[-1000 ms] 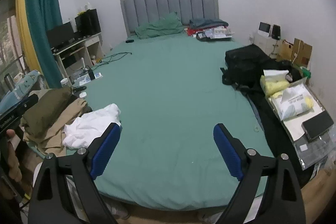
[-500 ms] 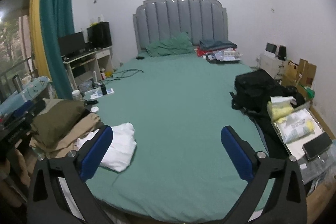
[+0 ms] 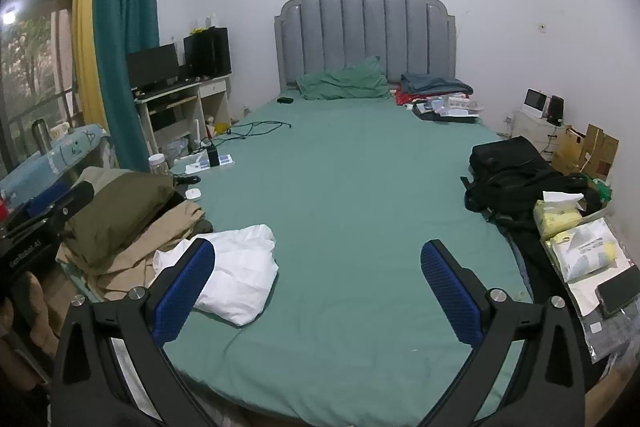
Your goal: Fold large clothes
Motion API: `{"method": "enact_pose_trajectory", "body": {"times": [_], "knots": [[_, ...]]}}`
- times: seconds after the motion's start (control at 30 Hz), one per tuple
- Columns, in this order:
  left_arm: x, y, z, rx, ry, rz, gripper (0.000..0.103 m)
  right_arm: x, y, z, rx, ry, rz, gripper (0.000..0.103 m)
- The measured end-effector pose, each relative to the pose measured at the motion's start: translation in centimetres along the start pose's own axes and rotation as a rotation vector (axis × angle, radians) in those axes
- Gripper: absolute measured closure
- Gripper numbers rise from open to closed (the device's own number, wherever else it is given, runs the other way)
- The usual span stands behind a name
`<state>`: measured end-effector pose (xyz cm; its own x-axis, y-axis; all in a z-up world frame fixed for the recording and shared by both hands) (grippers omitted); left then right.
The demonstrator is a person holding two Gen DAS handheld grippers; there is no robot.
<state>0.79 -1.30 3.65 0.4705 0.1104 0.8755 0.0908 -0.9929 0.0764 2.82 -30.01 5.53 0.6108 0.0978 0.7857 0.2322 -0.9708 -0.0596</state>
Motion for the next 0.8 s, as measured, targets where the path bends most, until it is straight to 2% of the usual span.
{"method": "enact_pose_trajectory", "body": {"times": [0.4, 0.8], "knots": [[-1.0, -0.4, 2.0, -0.02, -0.043, -0.023, 0.023, -0.3, 0.5, 1.7, -0.012, -0.023, 0.006, 0.001], [-1.2, 0.0, 2.4, -0.033, -0.051, -0.018, 0.023, -0.4, 0.9, 2.0, -0.019, -0.025, 0.007, 0.001]]}}
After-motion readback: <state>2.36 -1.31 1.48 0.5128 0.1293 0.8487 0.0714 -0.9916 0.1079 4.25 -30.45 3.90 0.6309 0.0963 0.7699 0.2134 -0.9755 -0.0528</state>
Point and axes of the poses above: each gripper's, at about its wrist camera, not at the fingertips, and z roughly the way its jaws point, y to its right, x to its top, the point moved 2 cm from there along z, roughly the way its jaws point, and after that the axes turned 10 degrees about -y, right-handed, at the moved point
